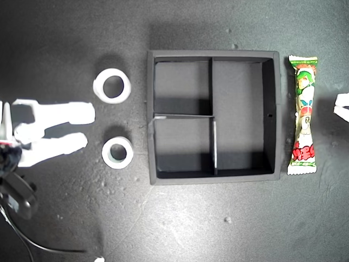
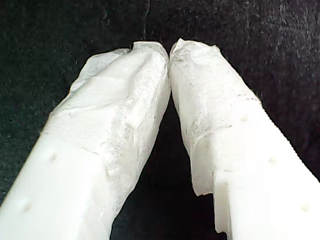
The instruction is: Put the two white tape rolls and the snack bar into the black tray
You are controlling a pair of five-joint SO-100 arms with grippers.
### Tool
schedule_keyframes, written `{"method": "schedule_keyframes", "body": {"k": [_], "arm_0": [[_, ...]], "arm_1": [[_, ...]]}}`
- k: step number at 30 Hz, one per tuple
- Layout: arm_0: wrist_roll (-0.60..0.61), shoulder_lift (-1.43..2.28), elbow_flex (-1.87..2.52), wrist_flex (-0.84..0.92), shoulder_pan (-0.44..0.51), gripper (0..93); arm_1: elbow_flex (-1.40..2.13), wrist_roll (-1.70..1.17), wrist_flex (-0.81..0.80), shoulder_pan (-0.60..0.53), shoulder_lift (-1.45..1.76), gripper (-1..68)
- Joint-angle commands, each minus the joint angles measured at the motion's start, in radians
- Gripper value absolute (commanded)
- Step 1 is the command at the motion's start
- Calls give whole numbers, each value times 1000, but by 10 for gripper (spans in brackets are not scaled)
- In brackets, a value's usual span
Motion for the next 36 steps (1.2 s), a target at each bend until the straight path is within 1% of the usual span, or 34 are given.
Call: {"method": "schedule_keyframes", "body": {"k": [1, 3, 6, 9, 14, 17, 20, 24, 27, 29, 32, 34, 36], "arm_0": [[52, -397, -238, -23, -41, 178], [75, -541, -322, -18, -64, 174], [100, -675, -399, -18, -84, 169], [100, -753, -426, -18, -106, 164], [109, -850, -443, -20, -156, 160], [123, -896, -463, -18, -179, 160], [138, -951, -495, -17, -195, 160], [153, -1052, -563, -17, -213, 152], [146, -1132, -621, 0, -227, 109], [140, -1169, -644, 5, -238, 70], [133, -1200, -667, 5, -253, 37], [132, -1206, -678, 5, -258, 22], [133, -1207, -695, 20, -262, 11]], "arm_1": [[12, -58, -54, 20, 6, -3], [12, -305, -141, 37, 6, -3], [12, -676, -345, -37, 6, -3], [8, -807, -442, -69, 6, -3], [-20, -953, -546, -141, 6, 1], [-52, -1040, -558, -192, 6, 83], [-118, -1147, -554, -261, -6, 136], [-190, -1250, -511, -316, -11, 148], [-219, -1308, -502, -351, -34, 160], [-267, -1335, -520, -356, -152, 167], [-445, -1361, -541, -339, -466, 185], [-615, -1379, -466, -337, -676, 184], [-773, -1387, -342, -337, -873, 184]]}}
